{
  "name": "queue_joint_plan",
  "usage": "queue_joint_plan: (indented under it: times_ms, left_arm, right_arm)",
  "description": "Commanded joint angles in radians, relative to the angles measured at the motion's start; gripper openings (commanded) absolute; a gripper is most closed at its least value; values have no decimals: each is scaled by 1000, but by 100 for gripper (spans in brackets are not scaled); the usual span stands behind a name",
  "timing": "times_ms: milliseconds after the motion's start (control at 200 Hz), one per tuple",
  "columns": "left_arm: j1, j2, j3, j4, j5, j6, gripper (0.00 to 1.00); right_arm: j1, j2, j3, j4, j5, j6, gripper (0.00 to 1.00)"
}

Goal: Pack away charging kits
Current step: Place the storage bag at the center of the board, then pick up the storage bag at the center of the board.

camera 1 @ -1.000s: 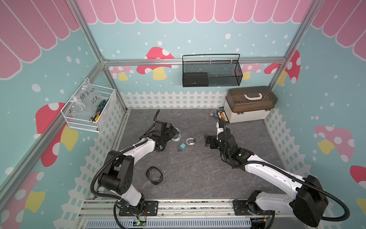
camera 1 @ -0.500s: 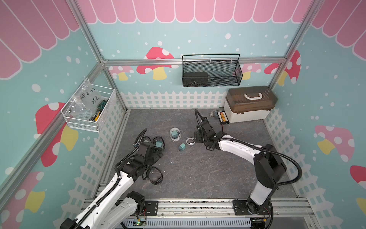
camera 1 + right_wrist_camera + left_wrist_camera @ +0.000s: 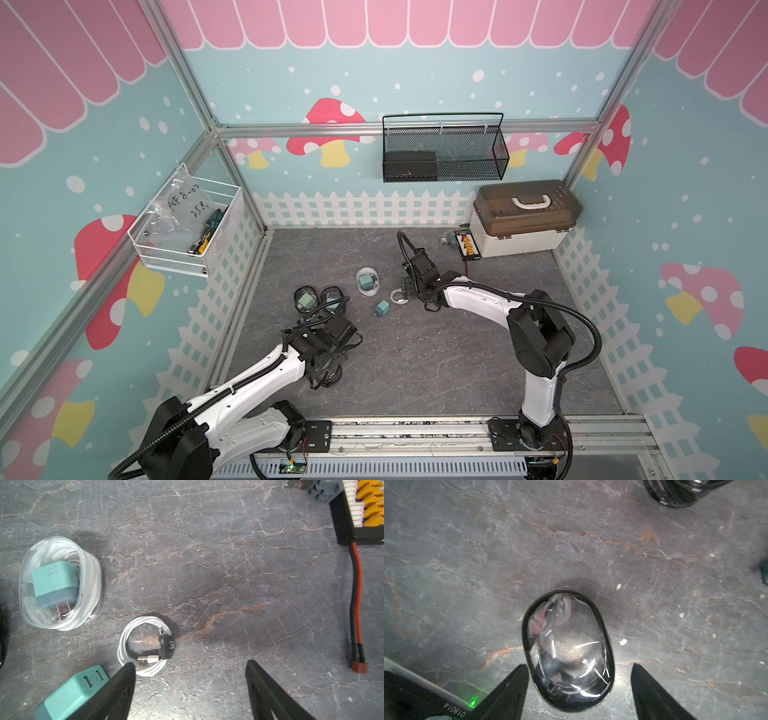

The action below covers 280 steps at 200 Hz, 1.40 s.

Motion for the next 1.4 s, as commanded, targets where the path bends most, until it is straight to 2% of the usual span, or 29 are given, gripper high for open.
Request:
queue_joint_plan:
  times_ms: [0, 100, 270, 690, 790, 916, 1061, 1336, 1396]
  left_arm:
    - [-5, 75, 61, -34, -78, -48, 81]
    - [-4, 154, 101, -17, -78, -34, 80]
    - [-4, 251, 134, -12, -74, -28, 71]
    - [-5, 249, 56, 46, -48, -36, 63]
    - [-5, 276, 61, 55, -44, -31, 59]
    - [-4, 276, 65, 53, -52, -36, 50]
    - [-6, 262, 62, 51, -51, -37, 27]
    - [-5, 249, 56, 51, -38, -39, 12]
    - [-6, 242, 54, 52, -38, -40, 5]
  right_arm:
    - [-20, 20, 8, -15, -16, 11, 81]
    - [-26, 23, 6, -13, -33, 13, 80]
    - [-27, 26, 2, -14, -39, 11, 79]
    - [-32, 29, -14, 3, -67, 22, 78]
    - [-32, 42, -9, 7, -93, 21, 76]
    - [-32, 47, -11, 8, -105, 22, 75]
    - [-32, 45, -11, 8, -109, 26, 75]
    - [-31, 49, -8, 14, -137, 40, 73]
    - [-32, 52, -9, 14, -139, 42, 73]
